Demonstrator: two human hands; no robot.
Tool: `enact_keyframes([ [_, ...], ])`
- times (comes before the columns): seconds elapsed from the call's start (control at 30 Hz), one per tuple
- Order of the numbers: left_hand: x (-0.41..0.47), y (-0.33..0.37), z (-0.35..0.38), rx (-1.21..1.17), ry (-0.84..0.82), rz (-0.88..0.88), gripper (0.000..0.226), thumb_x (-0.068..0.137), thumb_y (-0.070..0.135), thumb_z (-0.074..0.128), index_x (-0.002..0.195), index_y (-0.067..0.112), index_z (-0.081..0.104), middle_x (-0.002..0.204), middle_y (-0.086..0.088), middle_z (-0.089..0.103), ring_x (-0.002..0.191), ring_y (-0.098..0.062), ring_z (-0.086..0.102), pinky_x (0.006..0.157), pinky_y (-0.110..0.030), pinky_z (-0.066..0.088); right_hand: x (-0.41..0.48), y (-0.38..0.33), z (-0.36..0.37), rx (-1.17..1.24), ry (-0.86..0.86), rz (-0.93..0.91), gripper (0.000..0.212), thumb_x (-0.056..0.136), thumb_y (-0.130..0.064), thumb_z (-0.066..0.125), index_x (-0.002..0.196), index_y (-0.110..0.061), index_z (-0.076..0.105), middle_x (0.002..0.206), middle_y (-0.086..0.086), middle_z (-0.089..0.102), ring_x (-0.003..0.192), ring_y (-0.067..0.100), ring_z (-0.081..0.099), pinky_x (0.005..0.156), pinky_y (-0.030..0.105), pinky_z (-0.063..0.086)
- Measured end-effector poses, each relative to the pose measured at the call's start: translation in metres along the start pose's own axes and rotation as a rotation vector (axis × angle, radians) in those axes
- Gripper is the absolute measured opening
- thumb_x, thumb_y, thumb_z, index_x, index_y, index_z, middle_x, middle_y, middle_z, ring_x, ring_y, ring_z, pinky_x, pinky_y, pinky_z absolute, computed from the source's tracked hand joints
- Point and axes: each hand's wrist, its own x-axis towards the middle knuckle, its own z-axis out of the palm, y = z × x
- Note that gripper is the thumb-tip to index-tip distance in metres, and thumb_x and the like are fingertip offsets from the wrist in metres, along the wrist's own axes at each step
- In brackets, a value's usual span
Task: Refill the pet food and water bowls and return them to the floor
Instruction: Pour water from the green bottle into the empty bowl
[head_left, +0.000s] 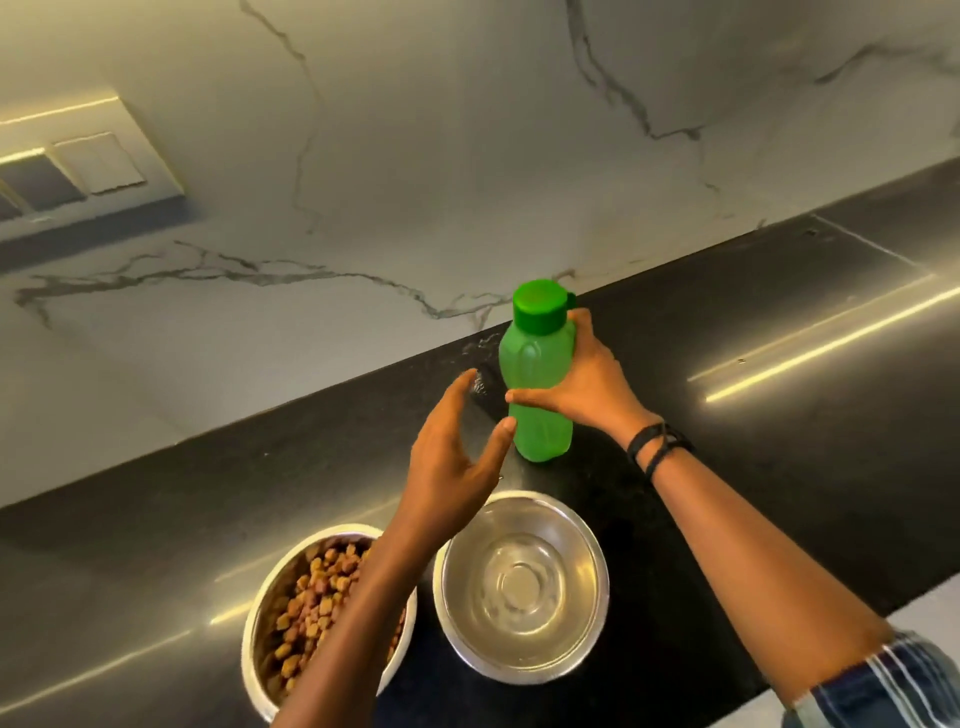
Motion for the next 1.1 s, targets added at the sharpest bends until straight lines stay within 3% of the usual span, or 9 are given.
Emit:
enact_keyframes([
  [0.2,0.046,0.040,0.003,0.000,-0.005,0.158,0.074,0.091,0.040,0.062,0.151,0.014,0.027,0.154,-0.006,0.038,0.141,-0.017,0.036,0.113,-0.035,0.035,-0.024,0.006,-0.009,0.067,0.021,0.038,0.097,0.052,-0.050,0.090,0.125,-0.023,0.033,0.123,0.004,0.060,0.114,0.027,0.062,0.095,0.051,0.050],
  [0.37,0.087,0.065,0.005,0.086,-0.052,0.256,0.076,0.091,0.040,0.062,0.151,0.014,0.024,0.156,-0.008,0.034,0.141,-0.022,0.033,0.106,-0.026,0.027,-0.023,0.008,-0.003,0.066,0.055,0.015,0.100,0.051,-0.051,0.091,0.126,-0.022,0.033,0.126,0.002,0.051,0.117,0.023,0.056,0.098,0.053,0.048],
  [0.6,0.131,0.077,0.019,0.205,-0.140,0.303,0.083,0.085,0.035,0.070,0.150,0.012,0.026,0.150,-0.012,0.037,0.138,-0.027,0.034,0.111,-0.037,0.033,-0.022,0.019,0.006,0.199,0.092,-0.047,0.106,0.052,-0.045,0.093,0.137,-0.026,0.032,0.133,-0.002,0.046,0.124,0.016,0.050,0.104,0.045,0.047],
  [0.77,0.129,0.067,0.039,0.009,-0.162,0.232,0.057,0.084,0.017,0.068,0.138,0.017,0.049,0.140,-0.003,0.054,0.129,-0.020,0.049,0.106,-0.040,0.043,-0.022,0.029,0.016,0.362,0.103,-0.046,0.109,0.055,-0.037,0.095,0.141,-0.023,0.029,0.136,-0.002,0.048,0.125,0.008,0.052,0.105,0.034,0.048],
  [0.9,0.129,0.063,0.039,-0.046,-0.134,0.245,0.050,0.083,0.016,0.068,0.131,0.019,0.056,0.136,0.000,0.058,0.123,-0.017,0.053,0.102,-0.040,0.047,-0.023,0.032,0.023,0.400,0.114,-0.034,0.109,0.052,-0.051,0.090,0.138,-0.038,0.025,0.130,-0.019,0.048,0.118,-0.007,0.052,0.092,0.011,0.046],
  [1.1,0.128,0.065,0.039,-0.034,-0.126,0.235,0.039,0.084,0.017,0.067,0.123,0.018,0.063,0.123,0.000,0.066,0.111,-0.013,0.059,0.094,-0.036,0.051,-0.021,0.036,0.026,0.423,0.122,-0.069,0.113,0.053,-0.049,0.090,0.143,-0.026,0.026,0.132,-0.009,0.049,0.121,0.004,0.054,0.099,0.030,0.050],
])
